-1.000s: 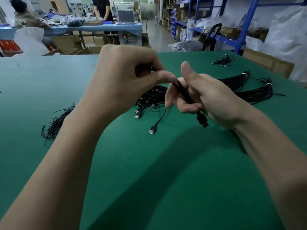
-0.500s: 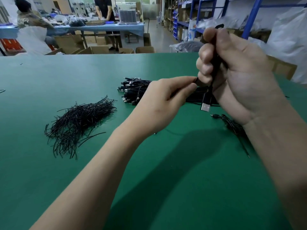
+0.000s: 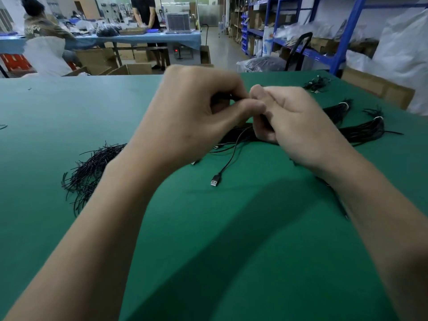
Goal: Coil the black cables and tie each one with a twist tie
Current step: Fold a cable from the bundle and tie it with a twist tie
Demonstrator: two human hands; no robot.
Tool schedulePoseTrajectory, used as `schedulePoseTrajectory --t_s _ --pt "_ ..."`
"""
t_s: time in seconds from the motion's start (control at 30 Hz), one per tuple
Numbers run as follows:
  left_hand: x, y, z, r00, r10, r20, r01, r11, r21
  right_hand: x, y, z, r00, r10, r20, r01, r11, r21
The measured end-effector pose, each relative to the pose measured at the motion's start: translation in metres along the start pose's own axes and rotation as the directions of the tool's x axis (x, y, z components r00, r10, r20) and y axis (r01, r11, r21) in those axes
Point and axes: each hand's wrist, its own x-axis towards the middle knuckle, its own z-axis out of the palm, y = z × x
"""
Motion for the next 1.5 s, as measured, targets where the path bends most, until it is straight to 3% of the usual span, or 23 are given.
schedulePoseTrajectory --t_s 0.1,0.2,0.37,0.47,0.53,0.63,0.8,0.9,0.97,1.03,1.13,1.23,1.37,1.5 --pt "-0.002 -0.011 -0.004 0.997 -0.053 -0.052 0.043 0.986 -0.162 -0.003 -0.006 -0.001 0.948 0.036 0.316 -0.173 0.892 0.418" --pt "-0.003 -0.020 0.007 0.985 -0.128 -0.112 0.069 0.903 -0.425 -0.007 -0.012 -0.002 0.889 -0.090 0.449 -0.257 0.714 0.651" --pt "-0.004 -0.018 0.043 0.945 -0.323 -0.045 0.180 0.634 -0.752 -0.008 -0.020 0.000 0.893 -0.194 0.406 -0.277 0.473 0.837" --pt "-0.006 -0.007 0.061 0.934 -0.358 -0.009 0.240 0.643 -0.727 -0.001 -0.021 -0.003 0.957 -0.130 0.260 -0.212 0.302 0.929" --pt "-0.008 -0.001 0.069 0.943 -0.330 0.042 0.273 0.694 -0.666 0.002 -0.020 -0.003 0.991 -0.037 0.127 -0.103 0.385 0.917" --pt "-0.009 0.002 0.075 0.939 -0.330 0.093 0.333 0.813 -0.477 0.000 -0.015 0.005 0.997 0.034 -0.074 0.034 0.648 0.761" --pt "-0.010 0.003 0.065 0.936 -0.265 0.233 0.315 0.924 -0.216 0.000 -0.005 0.011 0.946 -0.077 -0.315 0.170 0.945 0.280" --pt "-0.006 0.008 0.053 0.952 -0.191 0.240 0.220 0.971 -0.099 -0.001 0.004 0.009 0.912 -0.211 -0.353 0.177 0.976 -0.125" --pt "-0.002 0.007 0.043 0.955 -0.169 0.245 0.172 0.985 0.008 -0.001 0.008 0.010 0.929 -0.254 -0.267 0.141 0.915 -0.379" --pt "-0.001 0.004 0.033 0.947 -0.165 0.277 0.138 0.984 0.116 0.000 0.010 0.012 0.963 -0.225 -0.151 0.117 0.848 -0.518" --pt "-0.002 0.003 0.026 0.933 -0.175 0.316 0.123 0.977 0.176 0.001 0.008 0.010 0.990 -0.129 -0.052 0.084 0.855 -0.512" --pt "-0.001 0.002 0.022 0.958 -0.189 0.216 0.138 0.963 0.230 0.001 0.010 0.003 0.997 -0.066 0.037 0.076 0.848 -0.525" --pt "0.000 -0.005 0.005 0.962 -0.171 0.211 0.134 0.975 0.179 0.000 0.013 -0.007 0.985 -0.002 0.174 0.051 0.958 -0.282" --pt "-0.002 -0.009 0.006 0.961 -0.191 0.202 0.151 0.968 0.199 0.000 0.013 -0.010 0.943 0.059 0.328 0.003 0.982 -0.186"
